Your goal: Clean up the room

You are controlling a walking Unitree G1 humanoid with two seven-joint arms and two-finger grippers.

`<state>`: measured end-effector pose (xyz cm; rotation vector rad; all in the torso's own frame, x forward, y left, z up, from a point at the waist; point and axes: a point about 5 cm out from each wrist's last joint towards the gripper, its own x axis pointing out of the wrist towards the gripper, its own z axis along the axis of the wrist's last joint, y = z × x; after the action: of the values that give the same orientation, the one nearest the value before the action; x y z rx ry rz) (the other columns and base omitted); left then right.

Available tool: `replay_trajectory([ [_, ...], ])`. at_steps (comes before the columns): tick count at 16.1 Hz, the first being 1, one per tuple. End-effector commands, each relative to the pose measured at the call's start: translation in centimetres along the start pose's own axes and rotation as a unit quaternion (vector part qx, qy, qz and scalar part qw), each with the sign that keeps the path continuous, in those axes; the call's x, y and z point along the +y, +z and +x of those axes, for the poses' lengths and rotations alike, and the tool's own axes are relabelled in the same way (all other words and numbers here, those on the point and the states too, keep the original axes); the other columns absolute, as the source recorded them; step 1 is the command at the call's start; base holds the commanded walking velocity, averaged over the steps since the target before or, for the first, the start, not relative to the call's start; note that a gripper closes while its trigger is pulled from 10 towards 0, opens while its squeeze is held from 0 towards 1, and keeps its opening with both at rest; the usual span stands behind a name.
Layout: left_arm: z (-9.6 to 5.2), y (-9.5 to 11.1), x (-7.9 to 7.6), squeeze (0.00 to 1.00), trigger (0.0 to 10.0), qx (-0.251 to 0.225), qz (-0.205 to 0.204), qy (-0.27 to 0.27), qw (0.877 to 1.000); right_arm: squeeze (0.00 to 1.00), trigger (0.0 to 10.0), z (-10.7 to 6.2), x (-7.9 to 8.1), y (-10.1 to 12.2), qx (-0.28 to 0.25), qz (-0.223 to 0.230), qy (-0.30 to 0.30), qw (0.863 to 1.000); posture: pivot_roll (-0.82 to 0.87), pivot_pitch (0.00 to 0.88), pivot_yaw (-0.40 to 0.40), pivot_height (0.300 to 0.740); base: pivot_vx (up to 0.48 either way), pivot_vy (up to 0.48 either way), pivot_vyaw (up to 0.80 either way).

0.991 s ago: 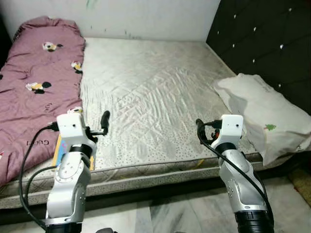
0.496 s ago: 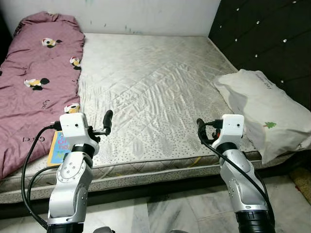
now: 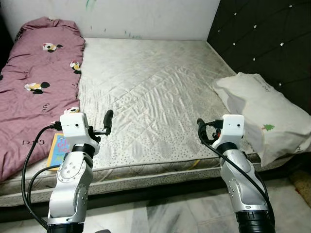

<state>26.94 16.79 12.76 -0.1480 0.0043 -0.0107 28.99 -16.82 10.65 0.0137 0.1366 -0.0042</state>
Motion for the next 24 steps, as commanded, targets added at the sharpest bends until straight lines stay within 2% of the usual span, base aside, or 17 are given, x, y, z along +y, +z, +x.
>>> replay_trajectory([
  [1,0.09,0.20,-0.29,0.00,10.0,-0.005,0.000,-0.009,1.000,0.00,10.0,0.15,-0.40,0.22,-0.003,0.002,-0.010,1.000,-0.02,0.000,-0.094,0.740,0.322,0.000,0.00],
  [17,0.24,0.28,-0.51,0.00,10.0,-0.008,-0.004,-0.011,1.000,0.00,10.0,0.19,-0.52,0.32,-0.005,0.001,-0.015,1.000,-0.03,0.000,-0.093,0.740,0.334,0.000,0.00],
  [24,0.23,-0.10,-0.64,0.00,10.0,0.006,-0.011,-0.005,1.000,0.00,10.0,0.19,-0.50,0.32,-0.006,0.003,-0.013,1.000,-0.02,0.000,-0.095,0.740,0.000,0.061,0.00],
])
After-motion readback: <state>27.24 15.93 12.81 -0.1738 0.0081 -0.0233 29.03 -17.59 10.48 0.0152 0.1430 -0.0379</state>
